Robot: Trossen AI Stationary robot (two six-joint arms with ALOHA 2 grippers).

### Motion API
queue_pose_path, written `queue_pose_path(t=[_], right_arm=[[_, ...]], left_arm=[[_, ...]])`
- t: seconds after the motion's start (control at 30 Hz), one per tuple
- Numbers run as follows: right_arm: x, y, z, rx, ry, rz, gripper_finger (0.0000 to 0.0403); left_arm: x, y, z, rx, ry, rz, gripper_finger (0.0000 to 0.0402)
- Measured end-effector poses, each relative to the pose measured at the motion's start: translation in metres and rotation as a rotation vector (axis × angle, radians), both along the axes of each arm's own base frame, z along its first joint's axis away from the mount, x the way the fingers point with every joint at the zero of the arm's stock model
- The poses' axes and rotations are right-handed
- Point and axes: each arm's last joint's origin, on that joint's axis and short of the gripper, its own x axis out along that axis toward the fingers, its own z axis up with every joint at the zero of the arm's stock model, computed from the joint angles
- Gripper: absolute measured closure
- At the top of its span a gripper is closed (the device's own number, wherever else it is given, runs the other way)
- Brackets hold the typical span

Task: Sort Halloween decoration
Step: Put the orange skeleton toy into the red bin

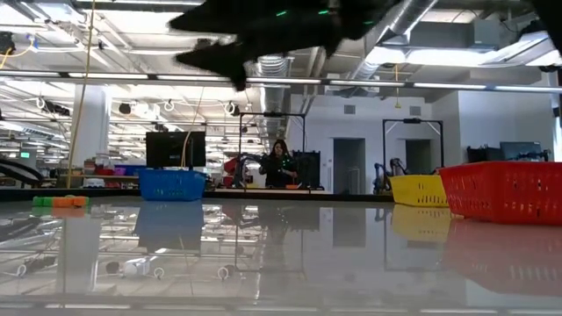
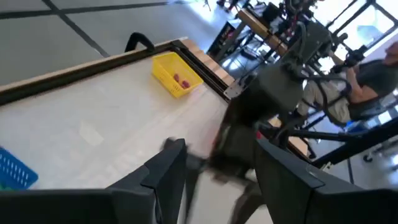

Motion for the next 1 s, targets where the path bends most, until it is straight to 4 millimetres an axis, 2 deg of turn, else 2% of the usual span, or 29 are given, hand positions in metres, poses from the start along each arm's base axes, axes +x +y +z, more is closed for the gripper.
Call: queue_pose_path(t=[0.2,0.43,0.6,1.0], right_arm=[[0.073,-0.010,-0.032,-0.191,0.176,-0.151,0.0122],[0.123,-0.014,-0.064,-0.245,0.230,-0.183,0.0122],[0.140,-0.005,-0.095,-0.235,0.269,-0.188,0.0122],[0.148,0.015,-0.131,-0.244,0.246,-0.177,0.0122]], left_arm=[[-0.018,-0.014,-0.020,0.015,-0.008,0.024,0.0228],[-0.024,-0.023,-0.029,-0.004,-0.014,-0.001,0.0228],[-0.027,-0.028,-0.026,0.009,-0.044,0.007,0.0228],[-0.033,-0.032,-0.025,0.029,-0.062,0.018,0.0228]])
